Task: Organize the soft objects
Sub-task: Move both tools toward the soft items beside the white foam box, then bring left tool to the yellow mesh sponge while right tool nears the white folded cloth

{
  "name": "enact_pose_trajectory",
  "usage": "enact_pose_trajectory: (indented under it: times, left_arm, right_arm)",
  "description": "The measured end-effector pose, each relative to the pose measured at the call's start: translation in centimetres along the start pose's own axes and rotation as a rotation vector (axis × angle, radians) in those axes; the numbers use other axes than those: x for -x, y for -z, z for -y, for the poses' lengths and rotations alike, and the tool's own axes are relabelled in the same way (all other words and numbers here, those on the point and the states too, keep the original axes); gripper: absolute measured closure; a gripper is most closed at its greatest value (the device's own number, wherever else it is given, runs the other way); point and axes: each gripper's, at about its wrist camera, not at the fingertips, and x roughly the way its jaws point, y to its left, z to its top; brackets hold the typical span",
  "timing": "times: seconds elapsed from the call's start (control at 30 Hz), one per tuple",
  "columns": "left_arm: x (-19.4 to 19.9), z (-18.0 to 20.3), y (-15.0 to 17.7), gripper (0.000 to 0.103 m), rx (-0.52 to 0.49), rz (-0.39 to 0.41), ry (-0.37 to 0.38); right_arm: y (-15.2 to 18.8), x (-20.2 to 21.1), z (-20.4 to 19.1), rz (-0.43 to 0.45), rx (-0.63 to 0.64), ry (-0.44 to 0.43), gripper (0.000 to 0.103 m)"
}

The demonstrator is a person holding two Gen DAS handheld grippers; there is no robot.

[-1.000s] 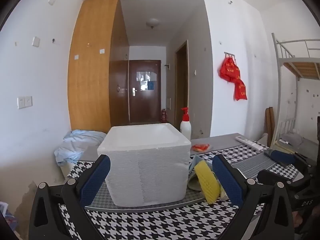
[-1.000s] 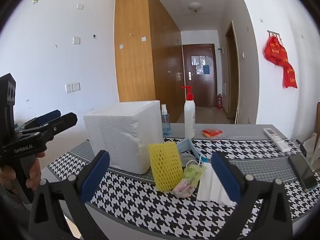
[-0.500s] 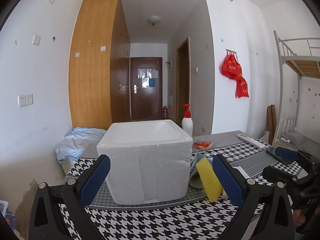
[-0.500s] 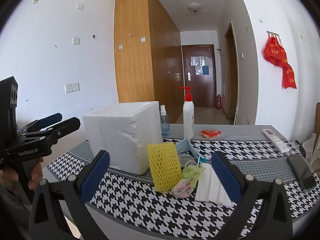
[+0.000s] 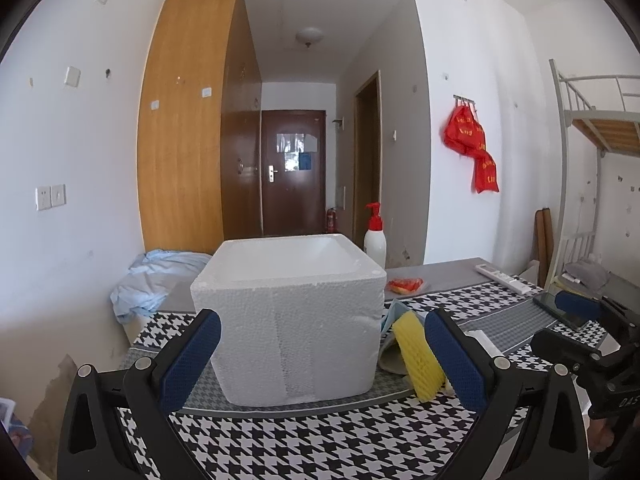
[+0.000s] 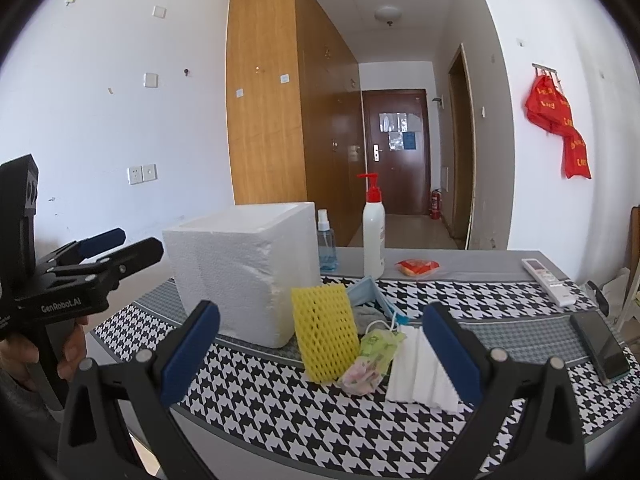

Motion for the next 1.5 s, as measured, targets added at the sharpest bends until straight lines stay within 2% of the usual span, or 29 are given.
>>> enact_pose_trajectory:
  times: [0.8, 1.27, 1.5]
  left_arm:
    - [-0.3, 0.1, -0.1, 0.001, -0.007, -0.016, 0.020]
    - [-1.9, 1.8, -0.1, 0.001, -0.021, -0.055, 0.091]
    - [-3.4, 2.9, 0.2, 0.001, -0.024, -0.101, 0.140]
  right_arm:
    - [0.0, -0.2, 0.6, -0.006, -0.014, 0.018, 0.001]
    - [0.4, -1.1, 2.3, -0.031, -0.029, 0.044, 0.001]
    - [1.0, -1.8, 3.5, -0.053, -0.041, 0.055, 0.001]
